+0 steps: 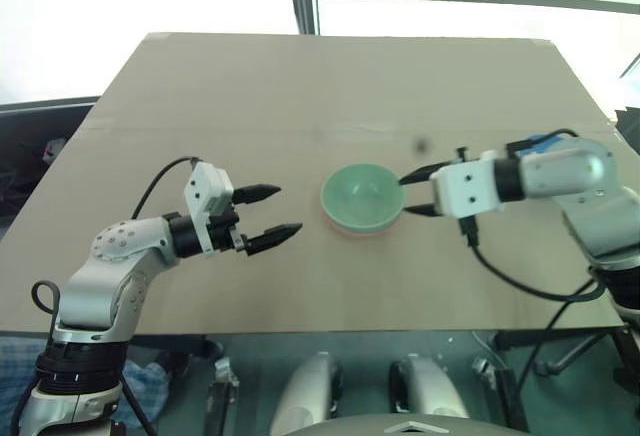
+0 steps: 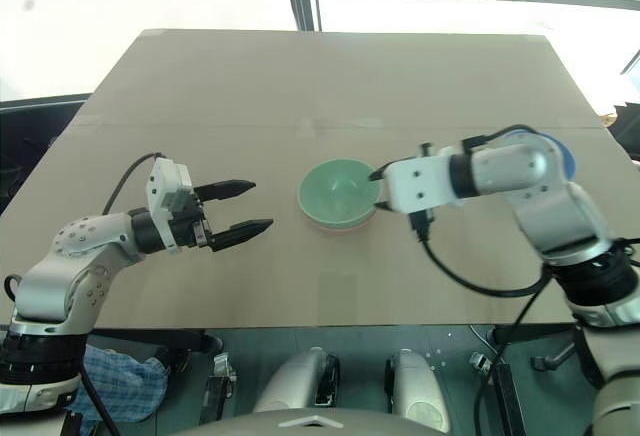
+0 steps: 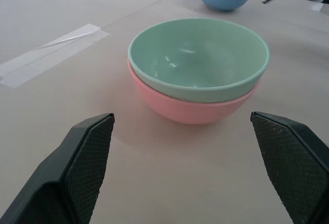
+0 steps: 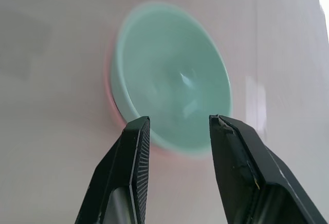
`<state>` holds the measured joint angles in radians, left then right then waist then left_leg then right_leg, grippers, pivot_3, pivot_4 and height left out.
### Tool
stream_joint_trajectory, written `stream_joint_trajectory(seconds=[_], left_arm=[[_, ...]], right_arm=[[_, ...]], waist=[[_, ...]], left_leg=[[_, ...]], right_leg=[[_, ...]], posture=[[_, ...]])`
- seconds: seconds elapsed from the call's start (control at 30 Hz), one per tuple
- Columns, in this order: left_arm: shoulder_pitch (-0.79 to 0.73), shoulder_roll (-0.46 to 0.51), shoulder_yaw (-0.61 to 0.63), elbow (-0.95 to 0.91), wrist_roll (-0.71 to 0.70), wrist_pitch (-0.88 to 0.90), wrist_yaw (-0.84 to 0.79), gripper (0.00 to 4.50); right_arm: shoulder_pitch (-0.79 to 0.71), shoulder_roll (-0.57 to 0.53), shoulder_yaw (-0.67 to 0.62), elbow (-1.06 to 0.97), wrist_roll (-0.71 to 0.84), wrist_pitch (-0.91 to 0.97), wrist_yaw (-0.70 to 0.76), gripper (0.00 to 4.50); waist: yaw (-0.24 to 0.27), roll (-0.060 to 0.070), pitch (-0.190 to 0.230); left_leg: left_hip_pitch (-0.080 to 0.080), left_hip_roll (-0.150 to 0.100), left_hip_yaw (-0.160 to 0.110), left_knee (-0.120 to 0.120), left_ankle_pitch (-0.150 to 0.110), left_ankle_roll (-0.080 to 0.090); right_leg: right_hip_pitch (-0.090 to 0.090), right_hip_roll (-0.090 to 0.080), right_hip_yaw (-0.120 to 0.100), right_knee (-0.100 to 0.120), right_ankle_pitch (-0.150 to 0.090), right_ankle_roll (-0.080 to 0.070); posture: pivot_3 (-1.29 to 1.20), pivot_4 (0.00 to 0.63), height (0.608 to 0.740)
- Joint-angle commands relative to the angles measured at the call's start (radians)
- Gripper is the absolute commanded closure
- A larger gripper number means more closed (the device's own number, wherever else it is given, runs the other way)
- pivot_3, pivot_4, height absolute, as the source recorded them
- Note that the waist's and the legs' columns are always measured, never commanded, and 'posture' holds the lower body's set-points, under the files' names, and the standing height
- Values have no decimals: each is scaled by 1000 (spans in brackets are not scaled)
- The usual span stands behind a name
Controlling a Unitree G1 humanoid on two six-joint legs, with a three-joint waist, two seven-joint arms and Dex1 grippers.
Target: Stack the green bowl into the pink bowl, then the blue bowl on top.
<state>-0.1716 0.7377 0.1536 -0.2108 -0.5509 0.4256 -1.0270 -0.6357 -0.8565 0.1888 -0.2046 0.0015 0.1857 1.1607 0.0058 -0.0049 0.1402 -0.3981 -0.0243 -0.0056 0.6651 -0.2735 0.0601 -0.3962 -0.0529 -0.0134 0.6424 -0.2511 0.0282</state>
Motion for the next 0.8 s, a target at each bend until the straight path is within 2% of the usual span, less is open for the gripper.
stream_joint_trajectory(seconds=[0.03,0.2,0.33,0.6,0.8], left_arm=[[-22,-13,-10,-7,-10,-26,-19,0],[-55,-41,-27,0,-29,-25,-43,0],[-91,-53,-47,18,-23,-40,-68,0],[-121,-59,-60,35,-13,-42,-93,0],[-124,-56,-64,40,-7,-46,-96,0]], right_arm=[[-1,-55,-104,125,-50,13,-99,2586],[26,-118,-160,320,-103,-8,-201,2586],[83,-152,-174,410,-119,61,-220,2586],[109,-131,-196,441,-73,243,-250,2586],[111,-128,-184,451,-72,257,-266,2586]], waist=[[0,0,0],[6,0,0],[6,0,0],[0,1,0],[4,1,0]], left_leg=[[0,0,0,0,0,0],[0,0,0,0,0,0],[-1,0,1,-1,0,0],[0,1,1,0,0,0],[-1,1,1,0,0,0]], right_leg=[[0,0,0,0,0,0],[0,0,0,0,0,0],[0,0,0,0,0,0],[0,1,0,0,0,0],[0,1,0,0,0,0]], posture=[[0,150,740],[0,150,740],[0,150,740],[0,150,740],[0,150,740]])
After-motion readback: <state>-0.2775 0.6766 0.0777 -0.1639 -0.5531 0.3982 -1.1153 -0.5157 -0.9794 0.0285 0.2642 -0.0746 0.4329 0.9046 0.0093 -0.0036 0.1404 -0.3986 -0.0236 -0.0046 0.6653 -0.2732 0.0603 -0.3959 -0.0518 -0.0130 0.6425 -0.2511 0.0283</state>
